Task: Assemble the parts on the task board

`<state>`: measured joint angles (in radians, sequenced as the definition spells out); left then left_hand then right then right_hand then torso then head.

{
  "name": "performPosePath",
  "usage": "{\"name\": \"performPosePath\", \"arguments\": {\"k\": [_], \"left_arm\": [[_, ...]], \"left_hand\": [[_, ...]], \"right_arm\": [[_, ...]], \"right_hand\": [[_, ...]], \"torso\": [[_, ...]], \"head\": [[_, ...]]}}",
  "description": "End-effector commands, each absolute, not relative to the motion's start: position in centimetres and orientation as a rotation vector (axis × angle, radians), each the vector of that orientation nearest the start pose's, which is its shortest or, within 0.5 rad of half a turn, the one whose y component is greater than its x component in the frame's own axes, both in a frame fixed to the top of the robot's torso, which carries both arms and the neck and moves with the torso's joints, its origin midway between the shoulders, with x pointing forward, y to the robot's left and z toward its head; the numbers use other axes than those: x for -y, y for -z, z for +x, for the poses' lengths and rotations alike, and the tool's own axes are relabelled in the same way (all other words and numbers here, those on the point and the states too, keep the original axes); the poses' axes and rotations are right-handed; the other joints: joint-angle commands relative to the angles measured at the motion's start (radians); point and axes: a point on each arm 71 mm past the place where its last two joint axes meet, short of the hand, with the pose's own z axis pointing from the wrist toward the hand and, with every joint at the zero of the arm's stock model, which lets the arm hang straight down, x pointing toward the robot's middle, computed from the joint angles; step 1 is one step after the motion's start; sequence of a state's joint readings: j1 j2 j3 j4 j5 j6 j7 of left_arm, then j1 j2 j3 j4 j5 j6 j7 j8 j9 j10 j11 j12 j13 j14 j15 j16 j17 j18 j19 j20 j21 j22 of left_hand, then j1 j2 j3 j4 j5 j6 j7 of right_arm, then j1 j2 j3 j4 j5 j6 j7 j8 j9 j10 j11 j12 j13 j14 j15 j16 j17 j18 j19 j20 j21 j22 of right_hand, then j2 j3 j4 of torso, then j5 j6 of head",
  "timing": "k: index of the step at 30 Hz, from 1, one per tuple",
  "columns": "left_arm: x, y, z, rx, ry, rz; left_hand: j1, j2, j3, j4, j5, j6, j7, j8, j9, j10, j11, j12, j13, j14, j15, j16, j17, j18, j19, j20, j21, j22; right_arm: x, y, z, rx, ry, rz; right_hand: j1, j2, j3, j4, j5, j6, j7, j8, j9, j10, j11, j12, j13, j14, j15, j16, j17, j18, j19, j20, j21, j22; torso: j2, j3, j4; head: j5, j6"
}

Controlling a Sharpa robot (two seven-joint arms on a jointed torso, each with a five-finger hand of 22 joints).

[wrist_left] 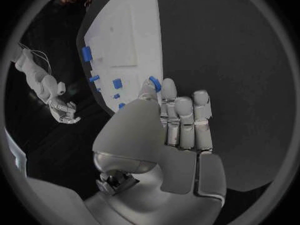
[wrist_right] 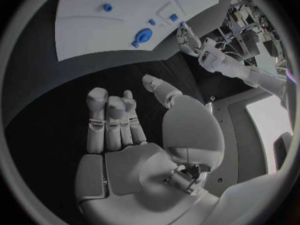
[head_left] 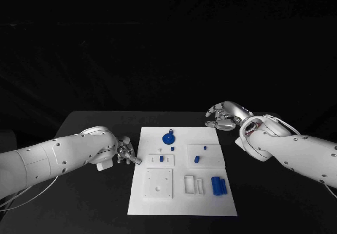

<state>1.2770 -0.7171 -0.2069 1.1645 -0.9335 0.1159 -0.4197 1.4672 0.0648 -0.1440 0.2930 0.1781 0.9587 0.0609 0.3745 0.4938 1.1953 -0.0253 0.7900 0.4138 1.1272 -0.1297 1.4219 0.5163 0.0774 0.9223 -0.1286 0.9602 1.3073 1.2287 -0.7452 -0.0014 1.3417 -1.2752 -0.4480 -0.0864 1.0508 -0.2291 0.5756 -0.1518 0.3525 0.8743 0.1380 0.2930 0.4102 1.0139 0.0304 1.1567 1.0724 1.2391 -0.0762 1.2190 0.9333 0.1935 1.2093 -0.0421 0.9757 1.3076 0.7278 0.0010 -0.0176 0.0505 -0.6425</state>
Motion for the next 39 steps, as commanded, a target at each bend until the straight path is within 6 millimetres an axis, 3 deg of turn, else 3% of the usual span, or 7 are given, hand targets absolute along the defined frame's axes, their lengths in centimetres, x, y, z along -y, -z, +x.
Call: {"name": "performPosePath", "arguments": {"k": [1,11,13,14,26,28,39], "left_arm": [[-26.81,26.48,52.11,-2.38,0.311,-0.433],[-27.11,26.54,52.1,-2.389,0.351,-0.501],[-27.16,26.55,52.1,-2.389,0.362,-0.516],[-27.18,26.55,52.1,-2.39,0.369,-0.525],[-27.4,26.56,52.13,-2.386,0.429,-0.613],[-27.48,26.55,52.17,-2.382,0.436,-0.629],[-27.71,26.47,52.3,-2.352,0.47,-0.696]], "left_hand": [[0.0,0.009,-0.011,-0.001,0.019,-0.031,0.03,-0.006,-0.009,0.004,0.004,0.003,-0.002,-0.006,0.0,0.004,-0.001,-0.016,-0.004,-0.095,0.006,0.02],[0.043,0.015,-0.007,-0.004,0.127,-0.033,0.031,-0.007,-0.017,-0.001,0.005,0.005,-0.005,-0.011,0.0,0.006,-0.003,-0.015,-0.012,-0.094,0.006,0.02],[0.083,0.002,0.073,0.001,0.006,-0.031,0.032,-0.005,-0.017,0.0,0.007,0.004,-0.006,-0.013,0.002,0.006,-0.004,-0.016,-0.011,-0.092,0.004,0.016],[0.069,-0.026,0.184,0.009,-0.041,-0.03,0.031,-0.006,-0.019,0.0,0.009,0.002,-0.009,-0.014,0.005,0.006,-0.005,-0.021,-0.011,-0.087,0.001,0.014],[0.062,-0.044,0.325,-0.015,-0.046,0.003,0.024,0.016,-0.015,0.002,0.0,0.003,-0.011,-0.019,-0.004,0.012,-0.004,-0.02,-0.027,-0.093,0.013,0.022],[0.077,-0.062,0.398,-0.01,-0.12,0.006,0.023,0.019,-0.014,0.002,0.0,0.002,-0.012,-0.021,-0.004,0.013,-0.005,-0.022,-0.03,-0.093,0.014,0.02],[0.043,-0.08,0.471,-0.033,-0.117,0.019,0.02,0.032,-0.007,0.002,-0.003,0.006,-0.011,-0.022,-0.006,0.018,-0.005,-0.024,-0.036,-0.096,0.027,0.021]], "right_arm": [[20.97,16.13,53.06,-1.536,-0.664,0.092],[21.01,16.18,53.08,-1.538,-0.664,0.093],[21.01,16.18,53.08,-1.538,-0.664,0.093],[21.01,16.19,53.08,-1.538,-0.664,0.093],[21.02,16.21,53.07,-1.54,-0.664,0.092],[21.05,16.21,53.07,-1.541,-0.663,0.092],[21.05,16.21,53.07,-1.541,-0.663,0.092]], "right_hand": [[-0.005,0.006,-0.003,-0.003,-0.002,-0.001,0.007,0.004,-0.001,-0.007,0.001,0.004,-0.001,0.002,-0.002,-0.003,0.002,0.068,0.0,-0.008,-0.004,0.017],[-0.005,0.006,-0.003,-0.003,-0.002,-0.001,0.007,0.004,-0.001,-0.006,0.001,0.004,-0.001,0.002,-0.002,-0.003,0.002,0.068,0.0,-0.008,-0.004,0.017],[-0.005,0.006,-0.003,-0.003,-0.002,-0.001,0.007,0.004,-0.001,-0.006,0.001,0.004,-0.002,0.002,-0.002,-0.003,0.002,0.068,0.0,-0.008,-0.004,0.017],[-0.006,0.006,-0.003,-0.003,-0.002,-0.001,0.007,0.004,-0.001,-0.006,0.001,0.004,-0.002,0.002,-0.002,-0.003,0.002,0.068,0.0,-0.008,-0.004,0.017],[-0.006,0.006,-0.003,-0.002,-0.002,-0.001,0.007,0.004,-0.001,-0.006,0.001,0.004,-0.002,0.002,-0.002,-0.003,0.002,0.068,0.001,-0.008,-0.004,0.017],[-0.006,0.006,-0.003,-0.002,-0.002,-0.001,0.007,0.004,-0.001,-0.006,0.001,0.004,-0.002,0.002,-0.002,-0.003,0.002,0.068,0.001,-0.008,-0.004,0.017],[-0.007,0.006,-0.003,-0.002,-0.002,-0.001,0.007,0.004,-0.001,-0.006,0.001,0.004,-0.002,0.002,-0.002,-0.003,0.002,0.068,0.001,-0.008,-0.004,0.017]], "torso": [[0.0,-0.0001,0.0004],[0.0,-0.0002,0.0005],[0.0,-0.0002,0.0004],[0.0,-0.0002,0.0004],[0.0,-0.0002,0.0003],[0.0,-0.0002,0.0],[0.0,-0.0004,0.0002]], "head": [[0.0,0.001],[0.002,0.001],[0.003,0.001],[0.003,0.002],[0.004,0.002],[0.005,0.002],[0.006,0.005]]}}
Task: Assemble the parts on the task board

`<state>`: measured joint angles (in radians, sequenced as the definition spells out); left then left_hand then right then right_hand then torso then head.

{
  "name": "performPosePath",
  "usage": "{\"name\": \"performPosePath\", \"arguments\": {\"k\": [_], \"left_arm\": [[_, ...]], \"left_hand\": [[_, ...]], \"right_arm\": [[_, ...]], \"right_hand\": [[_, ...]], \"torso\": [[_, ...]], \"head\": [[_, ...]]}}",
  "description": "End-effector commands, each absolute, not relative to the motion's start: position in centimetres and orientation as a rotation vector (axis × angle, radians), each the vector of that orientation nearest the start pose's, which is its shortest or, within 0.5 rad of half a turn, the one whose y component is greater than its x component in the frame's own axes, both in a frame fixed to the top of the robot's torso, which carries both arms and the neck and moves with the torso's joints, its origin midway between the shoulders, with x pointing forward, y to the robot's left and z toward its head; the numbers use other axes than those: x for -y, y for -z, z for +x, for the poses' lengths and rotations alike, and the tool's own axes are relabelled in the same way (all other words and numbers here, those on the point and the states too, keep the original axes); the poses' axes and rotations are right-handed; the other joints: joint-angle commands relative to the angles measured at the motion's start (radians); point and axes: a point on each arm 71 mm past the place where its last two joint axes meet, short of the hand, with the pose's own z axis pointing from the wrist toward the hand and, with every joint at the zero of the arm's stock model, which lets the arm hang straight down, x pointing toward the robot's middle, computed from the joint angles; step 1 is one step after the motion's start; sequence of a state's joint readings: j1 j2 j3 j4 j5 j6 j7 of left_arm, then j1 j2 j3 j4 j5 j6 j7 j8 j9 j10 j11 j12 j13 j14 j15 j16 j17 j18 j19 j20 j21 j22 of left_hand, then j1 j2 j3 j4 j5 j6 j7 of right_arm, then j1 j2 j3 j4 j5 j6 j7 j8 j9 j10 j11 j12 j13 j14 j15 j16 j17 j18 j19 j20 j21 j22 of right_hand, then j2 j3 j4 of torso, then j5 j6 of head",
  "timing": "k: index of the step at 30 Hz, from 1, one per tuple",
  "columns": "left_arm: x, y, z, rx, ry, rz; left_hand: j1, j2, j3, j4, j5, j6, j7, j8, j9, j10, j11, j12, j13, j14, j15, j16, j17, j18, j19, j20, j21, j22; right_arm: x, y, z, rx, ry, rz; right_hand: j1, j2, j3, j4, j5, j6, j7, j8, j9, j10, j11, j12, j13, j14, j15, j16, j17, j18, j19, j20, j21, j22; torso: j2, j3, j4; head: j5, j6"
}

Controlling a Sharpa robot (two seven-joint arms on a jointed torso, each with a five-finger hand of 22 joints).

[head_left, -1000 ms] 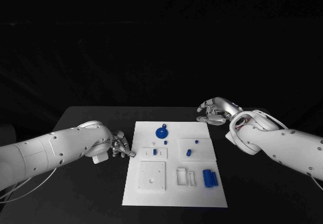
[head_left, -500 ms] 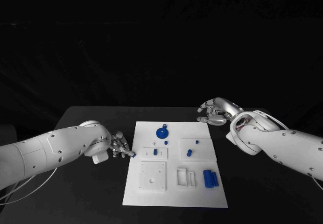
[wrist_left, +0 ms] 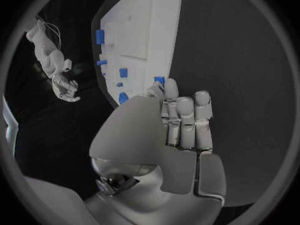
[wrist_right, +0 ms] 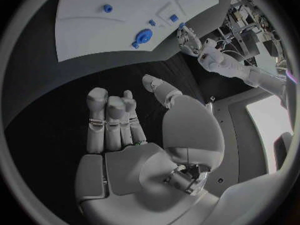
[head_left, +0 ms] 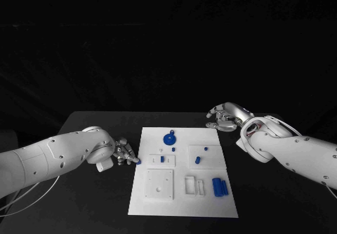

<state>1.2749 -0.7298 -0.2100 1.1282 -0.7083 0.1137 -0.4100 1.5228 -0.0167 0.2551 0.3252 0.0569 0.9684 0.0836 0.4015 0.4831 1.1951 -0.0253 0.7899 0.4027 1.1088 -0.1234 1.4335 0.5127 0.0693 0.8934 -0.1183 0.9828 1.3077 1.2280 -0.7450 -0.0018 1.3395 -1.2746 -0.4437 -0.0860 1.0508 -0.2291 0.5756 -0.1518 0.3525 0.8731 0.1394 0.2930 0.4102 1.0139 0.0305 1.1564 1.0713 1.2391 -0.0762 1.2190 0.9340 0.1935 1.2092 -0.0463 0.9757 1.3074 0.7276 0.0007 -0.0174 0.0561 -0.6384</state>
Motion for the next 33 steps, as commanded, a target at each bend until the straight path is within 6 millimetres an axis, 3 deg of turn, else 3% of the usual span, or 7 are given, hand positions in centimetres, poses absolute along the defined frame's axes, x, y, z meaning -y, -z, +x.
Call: {"name": "performPosePath", "arguments": {"k": [1,7,10,17,20,25,33], "left_arm": [[-27.74,26.47,52.29,-2.352,0.472,-0.701],[-27.86,26.47,52.27,-2.35,0.468,-0.707],[-27.84,26.48,52.23,-2.351,0.461,-0.71],[-27.85,26.49,52.24,-2.354,0.426,-0.682],[-27.83,26.48,52.24,-2.357,0.404,-0.648],[-27.71,26.46,52.26,-2.357,0.383,-0.616],[-27.54,26.47,52.25,-2.365,0.373,-0.592]], "left_hand": [[-0.017,0.0,0.076,-0.07,0.006,0.011,-0.003,0.006,0.004,0.002,-0.003,0.006,0.0,-0.004,-0.013,0.006,-0.001,-0.016,-0.008,-0.107,0.005,0.021],[-0.05,-0.007,0.099,-0.093,0.004,0.005,-0.001,0.006,0.005,0.001,-0.003,0.007,0.0,-0.004,-0.012,0.007,-0.002,-0.017,-0.01,-0.108,0.01,0.02],[-0.079,-0.022,0.102,-0.095,0.0,-0.005,0.0,0.001,0.004,-0.002,-0.001,0.007,0.0,-0.004,-0.011,0.007,-0.003,-0.018,-0.009,-0.107,0.012,0.019],[-0.21,-0.115,0.083,-0.035,-0.009,-0.024,0.007,-0.005,0.002,-0.008,0.005,0.01,0.001,0.004,-0.006,0.009,-0.005,-0.016,0.007,-0.106,0.018,0.016],[-0.259,-0.143,0.087,-0.035,-0.008,-0.027,0.007,-0.003,0.005,-0.008,0.004,0.012,0.003,0.007,-0.007,0.008,-0.006,-0.012,0.014,-0.107,0.018,0.013],[-0.307,-0.152,0.031,-0.038,-0.008,-0.031,0.006,0.0,0.008,-0.009,0.004,0.016,0.005,0.009,-0.007,0.009,-0.007,-0.008,0.015,-0.107,0.02,0.015],[-0.328,-0.162,0.017,-0.035,-0.008,-0.03,0.005,0.003,0.011,-0.008,0.002,0.019,0.006,0.011,-0.009,0.009,-0.007,-0.004,0.018,-0.108,0.019,0.013]], "right_arm": [[21.06,16.21,53.07,-1.541,-0.663,0.092],[21.08,16.21,53.06,-1.54,-0.663,0.092],[21.09,16.21,53.06,-1.54,-0.663,0.092],[21.09,16.22,53.06,-1.54,-0.663,0.092],[21.12,16.22,53.06,-1.54,-0.662,0.093],[21.13,16.22,53.06,-1.54,-0.662,0.093],[21.17,16.22,53.06,-1.54,-0.661,0.094]], "right_hand": [[-0.007,0.006,-0.003,-0.002,-0.002,0.001,0.006,0.004,-0.001,-0.006,0.001,0.004,-0.001,0.002,-0.002,-0.003,0.001,0.068,0.001,-0.004,-0.004,0.017],[-0.007,0.006,-0.003,-0.002,-0.002,0.001,0.005,0.004,-0.001,-0.007,0.001,0.005,-0.001,0.002,-0.002,-0.003,0.001,0.068,0.001,-0.004,-0.004,0.017],[-0.007,0.006,-0.003,-0.002,-0.002,0.001,0.005,0.004,-0.001,-0.007,0.001,0.005,-0.001,0.002,-0.002,-0.003,0.001,0.068,0.001,-0.004,-0.004,0.017],[-0.006,0.006,-0.003,-0.003,-0.002,0.001,0.005,0.004,-0.002,-0.007,0.001,0.005,-0.002,0.002,-0.002,-0.003,0.001,0.068,0.001,-0.004,-0.004,0.017],[-0.006,0.006,-0.003,-0.003,-0.002,0.001,0.005,0.004,-0.002,-0.007,0.001,0.005,-0.002,0.002,-0.002,-0.003,0.001,0.068,0.001,-0.004,-0.004,0.017],[-0.006,0.006,-0.003,-0.003,-0.002,0.001,0.005,0.004,-0.002,-0.007,0.001,0.005,-0.002,0.002,-0.002,-0.003,0.001,0.068,0.0,-0.004,-0.004,0.017],[-0.006,0.006,-0.003,-0.003,-0.002,0.001,0.005,0.004,-0.002,-0.007,0.001,0.005,-0.002,0.002,-0.002,-0.003,0.001,0.068,0.0,-0.005,-0.004,0.017]], "torso": [[0.0,-0.0001,-0.0001],[0.0,-0.0001,0.0002],[0.0,-0.0002,0.0004],[0.0,0.0,0.0003],[0.0,-0.0002,0.0001],[0.0,0.0,0.0002],[0.0,0.0,-0.0005]], "head": [[0.0,0.001],[-0.001,0.003],[-0.001,0.004],[-0.001,0.005],[-0.001,0.005],[-0.001,0.004],[-0.002,0.002]]}}
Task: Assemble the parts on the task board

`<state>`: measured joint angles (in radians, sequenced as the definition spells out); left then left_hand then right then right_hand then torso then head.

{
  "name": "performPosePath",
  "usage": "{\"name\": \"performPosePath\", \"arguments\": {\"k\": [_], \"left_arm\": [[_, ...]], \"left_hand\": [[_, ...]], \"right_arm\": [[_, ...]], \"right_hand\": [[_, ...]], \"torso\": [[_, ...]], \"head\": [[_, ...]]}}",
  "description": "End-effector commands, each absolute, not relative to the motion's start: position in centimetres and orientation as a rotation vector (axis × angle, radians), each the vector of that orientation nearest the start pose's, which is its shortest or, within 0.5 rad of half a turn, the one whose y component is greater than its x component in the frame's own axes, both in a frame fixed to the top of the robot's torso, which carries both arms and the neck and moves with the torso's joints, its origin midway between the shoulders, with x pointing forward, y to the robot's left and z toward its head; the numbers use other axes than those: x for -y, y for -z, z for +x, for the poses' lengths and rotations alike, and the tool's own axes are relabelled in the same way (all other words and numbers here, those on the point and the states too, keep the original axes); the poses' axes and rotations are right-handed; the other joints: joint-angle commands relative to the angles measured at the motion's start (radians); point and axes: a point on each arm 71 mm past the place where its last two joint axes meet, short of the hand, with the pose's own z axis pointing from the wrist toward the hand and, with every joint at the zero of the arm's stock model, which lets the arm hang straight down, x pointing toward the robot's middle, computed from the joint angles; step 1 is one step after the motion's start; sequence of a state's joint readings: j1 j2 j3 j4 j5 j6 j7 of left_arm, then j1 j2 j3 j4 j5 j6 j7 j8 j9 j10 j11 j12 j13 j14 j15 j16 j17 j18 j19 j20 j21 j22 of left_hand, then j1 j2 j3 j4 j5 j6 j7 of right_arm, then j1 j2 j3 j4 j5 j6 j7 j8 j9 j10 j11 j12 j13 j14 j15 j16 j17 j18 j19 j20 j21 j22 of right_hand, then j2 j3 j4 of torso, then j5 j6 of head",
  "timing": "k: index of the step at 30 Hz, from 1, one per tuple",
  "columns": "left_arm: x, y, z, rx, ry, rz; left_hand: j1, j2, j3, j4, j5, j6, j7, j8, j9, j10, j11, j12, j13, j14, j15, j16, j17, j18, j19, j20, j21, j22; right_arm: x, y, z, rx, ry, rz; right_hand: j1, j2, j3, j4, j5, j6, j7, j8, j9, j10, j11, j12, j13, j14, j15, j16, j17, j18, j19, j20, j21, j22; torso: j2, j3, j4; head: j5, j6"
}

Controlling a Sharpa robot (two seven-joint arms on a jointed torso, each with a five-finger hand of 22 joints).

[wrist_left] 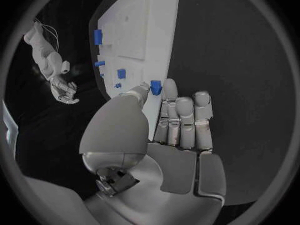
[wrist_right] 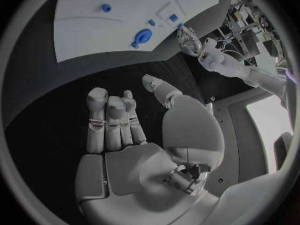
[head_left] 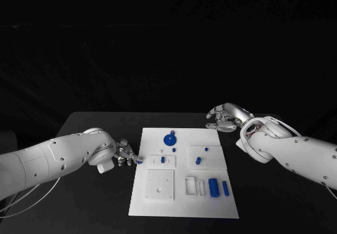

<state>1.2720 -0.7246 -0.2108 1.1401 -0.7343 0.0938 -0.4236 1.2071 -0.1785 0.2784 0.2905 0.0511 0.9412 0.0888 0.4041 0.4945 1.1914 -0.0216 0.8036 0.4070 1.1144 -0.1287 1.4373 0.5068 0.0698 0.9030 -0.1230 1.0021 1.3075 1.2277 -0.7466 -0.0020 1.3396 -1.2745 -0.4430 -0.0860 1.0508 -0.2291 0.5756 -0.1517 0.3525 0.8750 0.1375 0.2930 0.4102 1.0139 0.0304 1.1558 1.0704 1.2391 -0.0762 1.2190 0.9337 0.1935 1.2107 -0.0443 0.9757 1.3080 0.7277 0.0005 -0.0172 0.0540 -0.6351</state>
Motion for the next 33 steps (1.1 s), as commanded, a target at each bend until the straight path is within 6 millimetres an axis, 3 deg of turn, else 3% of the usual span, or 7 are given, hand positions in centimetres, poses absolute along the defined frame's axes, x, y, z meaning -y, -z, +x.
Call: {"name": "performPosePath", "arguments": {"k": [1,6,21,28,33], "left_arm": [[-27.5,26.5,52.3,-2.364,0.371,-0.593],[-27.4,26.5,52.3,-2.366,0.36,-0.586],[-26.7,26.3,52.6,-2.348,0.263,-0.475],[-26.4,26.3,52.8,-2.337,0.252,-0.47],[-26.1,26.4,52.8,-2.342,0.253,-0.457]], "left_hand": [[-0.017,-0.002,-0.007,0.001,-0.003,-0.003,-0.001,0.001,0.0,-0.004,-0.002,0.006,0.002,0.006,-0.004,0.005,-0.001,-0.005,0.009,-0.103,-0.001,0.013],[-0.037,-0.005,-0.005,0.001,-0.003,-0.001,-0.002,0.003,0.001,-0.002,-0.003,0.008,0.002,0.008,-0.005,0.006,-0.001,-0.003,0.012,-0.104,-0.002,0.011],[-0.079,0.023,0.008,-0.001,-0.003,0.03,-0.018,0.025,0.012,0.028,-0.019,0.028,0.01,0.034,-0.021,0.024,0.006,0.005,0.035,-0.114,0.009,0.014],[-0.036,0.062,0.008,-0.015,-0.002,0.039,-0.023,0.031,0.015,0.037,-0.024,0.034,0.013,0.042,-0.025,0.03,0.009,0.008,0.04,-0.118,0.017,0.017],[-0.031,0.07,-0.008,-0.011,-0.002,0.044,-0.025,0.033,0.017,0.042,-0.026,0.036,0.014,0.046,-0.027,0.033,0.01,0.008,0.041,-0.119,0.021,0.018]], "right_arm": [[21.2,16.2,53.1,-1.54,-0.661,0.094],[21.2,16.2,53.0,-1.541,-0.661,0.094],[21.2,16.2,53.0,-1.541,-0.661,0.094],[21.2,16.2,53.0,-1.542,-0.661,0.094],[21.1,16.2,53.0,-1.542,-0.661,0.094]], "right_hand": [[-0.006,0.006,-0.003,-0.003,-0.002,-0.001,0.007,0.004,-0.002,-0.007,0.001,0.006,-0.001,0.002,-0.002,-0.003,0.001,0.068,-0.001,-0.007,-0.004,0.017],[-0.005,0.006,-0.003,-0.004,-0.002,-0.001,0.007,0.004,-0.002,-0.007,0.001,0.006,-0.001,0.002,-0.002,-0.003,0.001,0.068,-0.001,-0.007,-0.004,0.017],[-0.005,0.006,-0.003,-0.004,-0.002,-0.001,0.007,0.004,-0.002,-0.007,0.001,0.006,-0.002,0.002,-0.002,-0.003,0.001,0.068,-0.001,-0.007,-0.004,0.017],[-0.005,0.006,-0.003,-0.004,-0.002,-0.001,0.007,0.004,-0.002,-0.007,0.001,0.006,-0.002,0.002,-0.002,-0.003,0.001,0.068,-0.001,-0.007,-0.004,0.017],[-0.005,0.007,-0.003,-0.004,-0.003,-0.001,0.007,0.004,-0.002,-0.007,0.001,0.006,-0.002,0.002,-0.002,-0.003,0.001,0.068,-0.001,-0.007,-0.004,0.017]], "torso": [[0.0,0.0003,-0.0006],[0.0,0.0005,-0.0002],[0.0,0.0008,-0.0005],[0.0,0.0005,-0.0004],[0.0,0.0006,-0.0007]], "head": [[0.0,-0.001],[-0.001,-0.001],[-0.002,-0.003],[-0.002,-0.004],[-0.001,-0.005]]}}
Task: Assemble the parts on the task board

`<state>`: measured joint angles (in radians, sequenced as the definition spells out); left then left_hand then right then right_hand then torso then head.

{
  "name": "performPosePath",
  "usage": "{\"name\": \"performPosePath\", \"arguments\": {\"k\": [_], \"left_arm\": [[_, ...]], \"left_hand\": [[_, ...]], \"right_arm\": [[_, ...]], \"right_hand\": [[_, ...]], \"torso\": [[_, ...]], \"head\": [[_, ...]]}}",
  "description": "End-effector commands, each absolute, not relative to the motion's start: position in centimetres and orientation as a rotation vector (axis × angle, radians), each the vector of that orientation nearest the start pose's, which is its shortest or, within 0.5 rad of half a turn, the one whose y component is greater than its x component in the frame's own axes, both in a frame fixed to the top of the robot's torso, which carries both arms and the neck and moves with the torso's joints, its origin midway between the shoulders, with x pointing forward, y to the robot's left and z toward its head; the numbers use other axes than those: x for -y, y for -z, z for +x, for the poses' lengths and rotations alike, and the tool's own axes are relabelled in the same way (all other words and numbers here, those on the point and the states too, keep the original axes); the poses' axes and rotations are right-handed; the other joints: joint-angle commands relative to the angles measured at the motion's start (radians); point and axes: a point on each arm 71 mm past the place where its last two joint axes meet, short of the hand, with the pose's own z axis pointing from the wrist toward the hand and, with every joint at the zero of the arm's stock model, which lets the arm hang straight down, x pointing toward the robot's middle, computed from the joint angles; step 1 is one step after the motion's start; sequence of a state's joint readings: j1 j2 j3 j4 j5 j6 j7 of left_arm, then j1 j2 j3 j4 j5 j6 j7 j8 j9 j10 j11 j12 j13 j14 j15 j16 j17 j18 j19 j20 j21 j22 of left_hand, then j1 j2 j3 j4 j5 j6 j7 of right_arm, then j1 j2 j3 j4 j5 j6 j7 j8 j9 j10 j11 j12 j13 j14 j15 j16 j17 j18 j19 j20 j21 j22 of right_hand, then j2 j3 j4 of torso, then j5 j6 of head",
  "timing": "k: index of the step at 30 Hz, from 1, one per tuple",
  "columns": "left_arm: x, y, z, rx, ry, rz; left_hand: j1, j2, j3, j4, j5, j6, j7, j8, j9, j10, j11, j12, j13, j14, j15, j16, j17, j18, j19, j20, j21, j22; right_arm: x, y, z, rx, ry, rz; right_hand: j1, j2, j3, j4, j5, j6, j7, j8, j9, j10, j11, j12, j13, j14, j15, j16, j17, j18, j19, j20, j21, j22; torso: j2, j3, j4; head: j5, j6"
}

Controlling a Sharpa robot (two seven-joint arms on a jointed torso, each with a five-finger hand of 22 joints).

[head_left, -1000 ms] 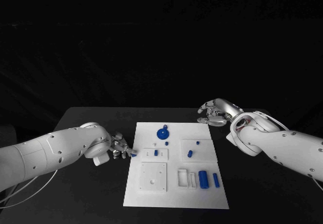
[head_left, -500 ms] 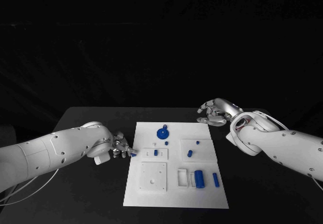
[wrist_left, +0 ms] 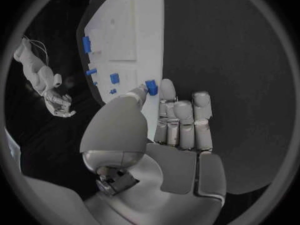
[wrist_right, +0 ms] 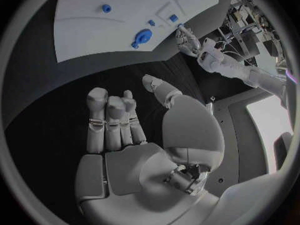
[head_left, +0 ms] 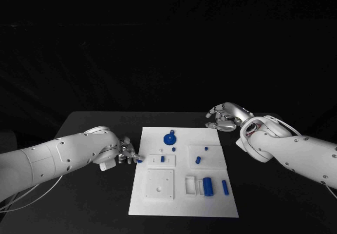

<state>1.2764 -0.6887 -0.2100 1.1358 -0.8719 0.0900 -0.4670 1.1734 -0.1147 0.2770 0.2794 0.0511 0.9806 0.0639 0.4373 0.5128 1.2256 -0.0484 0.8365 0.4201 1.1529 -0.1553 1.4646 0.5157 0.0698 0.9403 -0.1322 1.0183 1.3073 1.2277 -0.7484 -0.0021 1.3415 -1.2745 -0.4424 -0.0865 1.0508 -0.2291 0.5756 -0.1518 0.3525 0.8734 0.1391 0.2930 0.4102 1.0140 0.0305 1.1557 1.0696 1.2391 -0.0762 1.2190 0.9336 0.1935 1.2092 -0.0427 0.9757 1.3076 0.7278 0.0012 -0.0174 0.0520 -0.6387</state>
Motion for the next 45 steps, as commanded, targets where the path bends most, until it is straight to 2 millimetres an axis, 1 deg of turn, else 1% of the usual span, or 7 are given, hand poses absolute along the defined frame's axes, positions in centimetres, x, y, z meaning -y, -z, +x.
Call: {"name": "performPosePath", "arguments": {"k": [1,12,19,20,24,33,45], "left_arm": [[-26.1,26.4,52.8,-2.341,0.253,-0.456],[-26.2,26.2,53.0,-2.305,0.281,-0.491],[-26.5,26.2,52.9,-2.297,0.32,-0.555],[-26.5,26.2,52.9,-2.296,0.323,-0.56],[-26.7,26.3,52.9,-2.305,0.335,-0.585],[-27.4,26.2,52.6,-2.293,0.371,-0.66],[-27.9,26.1,52.5,-2.274,0.418,-0.729]], "left_hand": [[0.004,0.006,-0.008,0.0,-0.002,0.005,0.0,0.0,-0.002,0.008,0.001,0.004,0.001,0.008,-0.001,0.006,0.001,0.008,0.004,-0.11,0.005,0.018],[0.11,0.064,-0.011,-0.066,0.002,0.008,-0.001,-0.002,-0.004,0.012,-0.001,0.002,0.0,0.01,-0.002,0.005,0.002,0.009,-0.001,-0.113,0.008,0.018],[0.18,0.128,0.007,-0.185,0.052,0.005,0.003,-0.014,-0.013,0.013,0.005,-0.006,-0.006,0.005,0.003,0.001,0.001,0.0,-0.019,-0.106,0.003,0.017],[0.193,0.118,0.046,-0.199,0.004,0.003,0.003,-0.018,-0.016,0.013,0.005,-0.009,-0.008,0.004,0.004,-0.002,0.0,-0.001,-0.019,-0.106,-0.001,0.015],[0.117,0.083,0.198,-0.243,0.003,0.004,0.007,-0.024,-0.021,0.017,0.012,-0.015,-0.012,0.006,0.01,-0.003,0.0,-0.009,-0.013,-0.103,0.003,0.018],[-0.094,0.101,0.355,-0.452,0.004,0.009,0.008,-0.01,-0.007,0.024,0.009,-0.015,-0.012,0.014,0.008,-0.005,-0.002,-0.011,0.002,-0.105,0.012,0.015],[-0.117,0.094,0.393,-0.501,0.004,0.026,0.003,0.0,0.015,0.034,0.005,-0.017,-0.014,0.019,0.004,-0.006,-0.003,-0.01,0.01,-0.107,0.013,0.014]], "right_arm": [[21.1,16.2,53.0,-1.542,-0.662,0.094],[21.1,16.2,53.0,-1.542,-0.662,0.093],[21.1,16.2,53.0,-1.543,-0.663,0.092],[21.1,16.2,53.0,-1.543,-0.663,0.092],[21.0,16.2,53.0,-1.542,-0.663,0.092],[21.0,16.3,53.0,-1.541,-0.666,0.091],[20.9,16.3,53.1,-1.542,-0.666,0.092]], "right_hand": [[-0.005,0.007,-0.003,-0.004,-0.003,0.001,0.006,0.004,-0.002,-0.007,0.001,0.006,-0.001,0.002,-0.002,-0.003,0.001,0.068,0.001,-0.008,-0.004,0.017],[-0.006,0.006,-0.003,-0.003,-0.003,0.001,0.006,0.004,-0.002,-0.007,0.001,0.007,-0.001,0.002,-0.002,-0.003,0.001,0.068,0.001,-0.008,-0.004,0.017],[-0.007,0.007,-0.003,-0.003,-0.003,0.001,0.005,0.004,-0.002,-0.007,0.001,0.007,-0.002,0.002,-0.002,-0.003,0.001,0.068,0.001,-0.008,-0.004,0.017],[-0.007,0.007,-0.003,-0.003,-0.003,0.002,0.005,0.005,-0.002,-0.007,0.001,0.007,-0.002,0.002,-0.002,-0.003,0.001,0.068,0.001,-0.008,-0.004,0.017],[-0.007,0.007,-0.003,-0.003,-0.003,0.002,0.006,0.005,-0.002,-0.007,0.001,0.007,-0.002,0.002,-0.002,-0.003,0.001,0.068,0.001,-0.008,-0.004,0.017],[-0.008,0.007,-0.003,-0.002,-0.003,0.002,0.005,0.005,-0.002,-0.007,0.001,0.007,-0.002,0.002,-0.002,-0.003,0.001,0.068,0.001,-0.008,-0.004,0.017],[-0.009,0.006,-0.004,-0.002,-0.002,0.001,0.006,0.004,-0.002,-0.007,0.001,0.007,-0.002,0.002,-0.002,-0.003,0.001,0.068,0.001,-0.008,-0.004,0.017]], "torso": [[0.0,-0.0001,-0.0004],[0.0,-0.0003,-0.0003],[-0.001,-0.0008,-0.0002],[0.0,-0.0008,-0.0001],[0.0,-0.001,0.0002],[-0.001,-0.001,0.0004],[-0.001,-0.0012,0.0007]], "head": [[0.001,-0.001],[0.001,0.001],[0.003,0.003],[0.004,0.004],[0.005,0.005],[0.007,0.007],[0.01,0.01]]}}
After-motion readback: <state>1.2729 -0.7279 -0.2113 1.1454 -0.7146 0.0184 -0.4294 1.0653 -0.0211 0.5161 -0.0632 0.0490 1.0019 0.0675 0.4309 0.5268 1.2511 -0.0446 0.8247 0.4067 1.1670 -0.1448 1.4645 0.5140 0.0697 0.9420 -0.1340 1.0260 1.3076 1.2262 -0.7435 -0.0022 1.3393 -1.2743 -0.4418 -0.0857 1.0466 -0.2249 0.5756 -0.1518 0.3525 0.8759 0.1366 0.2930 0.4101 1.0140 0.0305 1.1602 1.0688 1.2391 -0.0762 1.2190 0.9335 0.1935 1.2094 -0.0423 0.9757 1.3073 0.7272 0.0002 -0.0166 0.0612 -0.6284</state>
